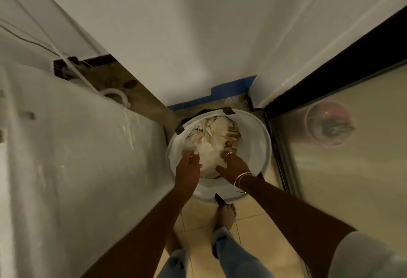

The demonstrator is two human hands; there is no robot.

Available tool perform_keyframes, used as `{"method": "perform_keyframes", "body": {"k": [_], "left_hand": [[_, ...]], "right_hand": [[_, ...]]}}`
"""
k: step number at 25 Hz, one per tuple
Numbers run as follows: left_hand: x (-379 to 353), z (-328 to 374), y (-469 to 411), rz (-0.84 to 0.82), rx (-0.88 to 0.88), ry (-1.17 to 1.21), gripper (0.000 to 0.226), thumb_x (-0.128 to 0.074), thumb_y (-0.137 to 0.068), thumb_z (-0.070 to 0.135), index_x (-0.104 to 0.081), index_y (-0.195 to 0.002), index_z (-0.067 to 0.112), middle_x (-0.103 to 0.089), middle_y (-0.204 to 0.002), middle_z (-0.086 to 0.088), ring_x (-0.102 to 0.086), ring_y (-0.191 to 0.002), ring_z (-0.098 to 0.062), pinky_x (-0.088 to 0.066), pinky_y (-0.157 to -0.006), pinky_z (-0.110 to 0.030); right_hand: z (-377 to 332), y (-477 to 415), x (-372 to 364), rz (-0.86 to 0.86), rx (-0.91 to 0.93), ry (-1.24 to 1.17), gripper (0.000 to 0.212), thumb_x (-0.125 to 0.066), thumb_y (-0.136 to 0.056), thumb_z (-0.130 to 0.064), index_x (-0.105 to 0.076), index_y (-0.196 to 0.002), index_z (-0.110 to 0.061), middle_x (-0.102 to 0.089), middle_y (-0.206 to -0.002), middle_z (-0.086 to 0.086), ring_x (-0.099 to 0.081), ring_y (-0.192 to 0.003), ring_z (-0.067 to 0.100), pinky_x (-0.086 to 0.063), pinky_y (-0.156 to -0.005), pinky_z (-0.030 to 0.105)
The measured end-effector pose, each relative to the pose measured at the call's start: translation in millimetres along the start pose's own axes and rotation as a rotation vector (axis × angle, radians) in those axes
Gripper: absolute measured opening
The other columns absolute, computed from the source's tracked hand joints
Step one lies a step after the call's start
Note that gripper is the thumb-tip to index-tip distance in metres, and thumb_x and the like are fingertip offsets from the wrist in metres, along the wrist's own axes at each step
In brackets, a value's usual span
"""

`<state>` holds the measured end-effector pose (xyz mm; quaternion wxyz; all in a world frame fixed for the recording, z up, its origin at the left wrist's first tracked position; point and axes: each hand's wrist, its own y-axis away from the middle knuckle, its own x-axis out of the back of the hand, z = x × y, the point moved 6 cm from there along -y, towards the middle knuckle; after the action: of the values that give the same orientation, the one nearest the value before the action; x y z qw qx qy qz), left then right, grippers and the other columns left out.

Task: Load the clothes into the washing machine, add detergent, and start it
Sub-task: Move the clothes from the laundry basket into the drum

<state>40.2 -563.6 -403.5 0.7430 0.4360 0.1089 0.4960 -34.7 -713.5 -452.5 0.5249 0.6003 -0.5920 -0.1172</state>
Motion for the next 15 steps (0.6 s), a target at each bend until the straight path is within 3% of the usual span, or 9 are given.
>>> {"method": "perform_keyframes", "body": {"k": [3, 6, 9, 12, 15], "left_hand": [[-20.1, -57.4, -56.4, -0.027, 0.08, -0.076, 0.05, -0.05, -0.086, 0.059, -0.057, -0.123, 0.027, -0.063, -0.121, -0.007, -0.065, -0.108, -0.026, -0.051, -0.099, -0.051], [-36.5, -94.3, -104.8, -0.111, 0.1, -0.314, 0.039, -0.052, -0.096, 0.033, -0.053, -0.133, 0.02, -0.059, -0.127, -0.002, -0.058, -0.119, -0.024, -0.047, -0.104, -0.041], [-49.1, -131.9, -155.8, -0.105, 0.101, -0.467, 0.044, -0.057, -0.096, 0.023, -0.046, -0.137, 0.014, -0.054, -0.136, -0.011, -0.053, -0.125, -0.028, -0.041, -0.104, -0.034], [-58.5, -159.3, -203.3, -0.044, 0.206, -0.399, 0.077, -0.066, -0.089, 0.025, -0.022, -0.152, 0.013, -0.038, -0.149, -0.018, -0.045, -0.132, -0.035, -0.043, -0.106, -0.042], [-68.3, -172.2, -250.9, 0.015, 0.312, -0.518, 0.124, -0.08, -0.079, 0.035, 0.017, -0.154, 0.019, -0.002, -0.159, -0.025, -0.019, -0.146, -0.04, -0.029, -0.116, -0.045]], "right_hand": [[31.2, -60.3, -35.8, -0.05, -0.02, 0.081, 0.08, -0.074, -0.081, -0.046, -0.039, -0.146, -0.017, -0.046, -0.147, 0.01, -0.044, -0.135, 0.029, -0.038, -0.11, 0.037], [56.5, -120.2, -69.0, -0.068, -0.009, 0.21, 0.103, -0.078, -0.074, -0.053, -0.022, -0.154, -0.02, -0.029, -0.156, 0.015, -0.027, -0.144, 0.036, -0.029, -0.115, 0.045], [75.8, -188.6, -100.9, -0.003, -0.002, 0.357, 0.137, -0.069, -0.055, -0.081, 0.01, -0.155, -0.032, 0.003, -0.164, 0.018, 0.003, -0.15, 0.041, -0.015, -0.118, 0.061], [75.5, -244.2, -102.8, 0.18, -0.007, 0.372, 0.145, -0.072, -0.046, -0.082, 0.024, -0.148, -0.043, 0.017, -0.16, 0.023, 0.006, -0.145, 0.053, -0.015, -0.11, 0.073], [72.5, -283.9, -85.9, 0.289, -0.024, 0.388, 0.149, -0.081, -0.051, -0.071, 0.027, -0.148, -0.04, 0.029, -0.155, 0.028, 0.011, -0.144, 0.055, -0.013, -0.11, 0.072]]}}
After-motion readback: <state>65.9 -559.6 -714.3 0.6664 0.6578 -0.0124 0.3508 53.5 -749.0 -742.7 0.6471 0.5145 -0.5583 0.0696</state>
